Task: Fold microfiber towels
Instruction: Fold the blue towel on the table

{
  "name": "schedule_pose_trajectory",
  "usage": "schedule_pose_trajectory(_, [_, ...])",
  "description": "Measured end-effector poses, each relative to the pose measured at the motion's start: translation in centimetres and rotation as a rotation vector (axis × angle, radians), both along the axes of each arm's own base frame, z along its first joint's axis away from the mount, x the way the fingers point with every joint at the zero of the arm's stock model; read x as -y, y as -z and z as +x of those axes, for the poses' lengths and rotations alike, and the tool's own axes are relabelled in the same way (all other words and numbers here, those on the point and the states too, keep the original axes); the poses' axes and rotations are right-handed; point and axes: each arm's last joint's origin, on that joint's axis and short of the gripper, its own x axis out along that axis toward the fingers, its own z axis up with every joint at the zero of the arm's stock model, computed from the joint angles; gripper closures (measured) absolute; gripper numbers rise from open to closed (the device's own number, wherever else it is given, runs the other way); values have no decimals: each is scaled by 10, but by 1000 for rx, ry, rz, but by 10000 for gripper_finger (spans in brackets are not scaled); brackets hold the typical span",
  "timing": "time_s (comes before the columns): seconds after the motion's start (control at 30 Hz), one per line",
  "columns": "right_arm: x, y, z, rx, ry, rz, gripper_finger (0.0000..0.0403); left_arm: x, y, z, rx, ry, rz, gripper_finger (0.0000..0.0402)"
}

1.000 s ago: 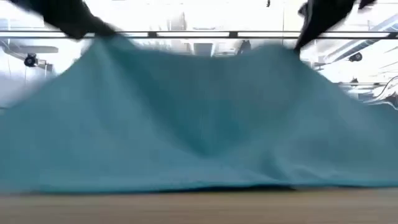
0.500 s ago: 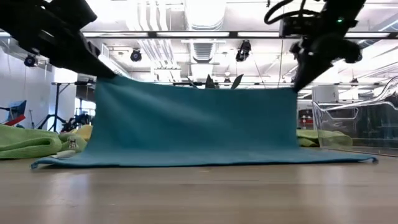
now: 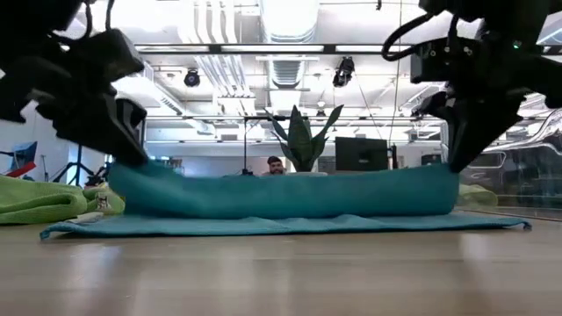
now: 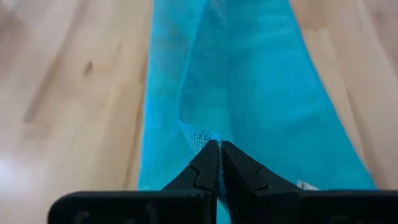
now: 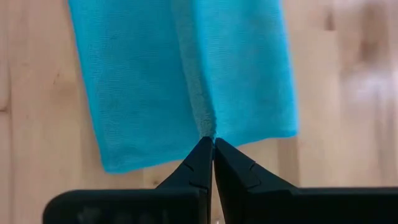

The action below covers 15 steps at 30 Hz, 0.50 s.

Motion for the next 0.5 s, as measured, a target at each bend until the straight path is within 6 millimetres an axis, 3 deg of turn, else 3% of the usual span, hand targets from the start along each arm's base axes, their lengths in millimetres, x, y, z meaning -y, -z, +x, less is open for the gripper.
schedule_pose_trajectory(0.23, [-5,9,7,-83,-43,14,394,7,9,10,-56,48,-56,401])
schedule_pose_trajectory(0.5, [-7,6,12,-144,-90,5,394,13,8,17,-13,110,-135,401])
